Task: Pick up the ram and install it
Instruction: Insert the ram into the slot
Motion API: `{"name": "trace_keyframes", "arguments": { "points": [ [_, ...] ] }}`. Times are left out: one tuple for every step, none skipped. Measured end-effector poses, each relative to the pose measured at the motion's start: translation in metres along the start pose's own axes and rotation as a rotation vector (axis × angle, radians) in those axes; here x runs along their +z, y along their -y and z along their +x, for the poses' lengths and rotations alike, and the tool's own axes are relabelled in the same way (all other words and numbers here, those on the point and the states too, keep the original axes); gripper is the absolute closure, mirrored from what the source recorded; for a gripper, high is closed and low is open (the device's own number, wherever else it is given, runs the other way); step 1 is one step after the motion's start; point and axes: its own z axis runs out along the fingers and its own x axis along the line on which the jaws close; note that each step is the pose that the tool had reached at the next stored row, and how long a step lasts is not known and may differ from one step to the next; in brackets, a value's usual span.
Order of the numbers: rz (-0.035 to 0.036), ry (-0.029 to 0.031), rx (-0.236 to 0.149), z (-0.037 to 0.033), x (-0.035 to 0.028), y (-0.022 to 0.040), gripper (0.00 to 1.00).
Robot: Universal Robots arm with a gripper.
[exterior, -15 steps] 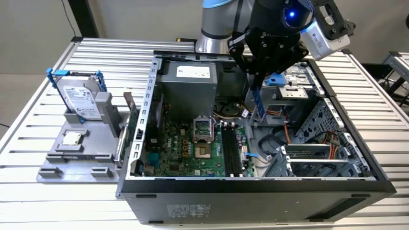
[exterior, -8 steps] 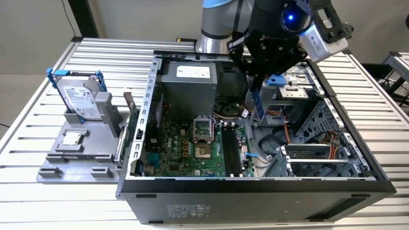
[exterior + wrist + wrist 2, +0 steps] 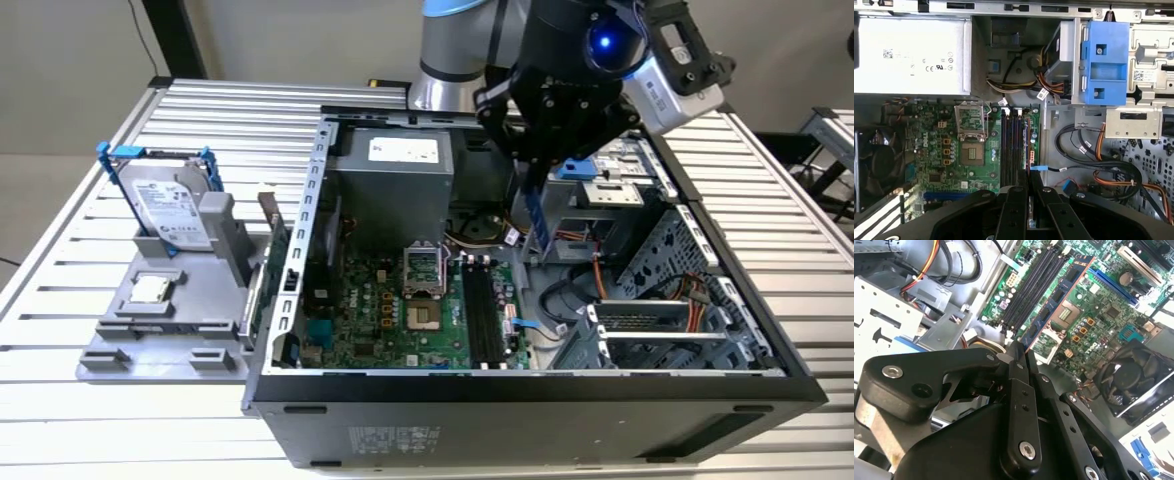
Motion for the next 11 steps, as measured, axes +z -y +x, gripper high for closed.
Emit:
{"name": "trace_keyframes", "arguments": {
  "points": [
    [0.0001, 0.0, 0.0, 0.0, 0.0005, 0.0, 1.0],
    [0.0001, 0.0, 0.0, 0.0, 0.0011, 0.0, 1.0],
    [0.0001, 0.0, 0.0, 0.0, 0.0018, 0.0001, 1.0],
    [0.0, 0.0, 0.001, 0.0001, 0.0038, 0.0001, 1.0],
    [0.0002, 0.0, 0.001, 0.0001, 0.005, 0.0002, 1.0],
    [0.0001, 0.0, 0.001, 0.0001, 0.0068, 0.0002, 1.0],
    [0.0001, 0.0, 0.001, 0.0002, 0.0086, 0.0002, 1.0],
    [0.0002, 0.0, 0.002, 0.0002, 0.0105, 0.0003, 1.0],
    [0.0, 0.0, 0.002, 0.0002, 0.0123, 0.0003, 1.0],
    [0.0001, 0.0001, 0.003, 0.0002, 0.0139, 0.0004, 1.0],
    [0.0002, 0.0001, 0.003, 0.0003, 0.0157, 0.0004, 1.0]
  ]
}}
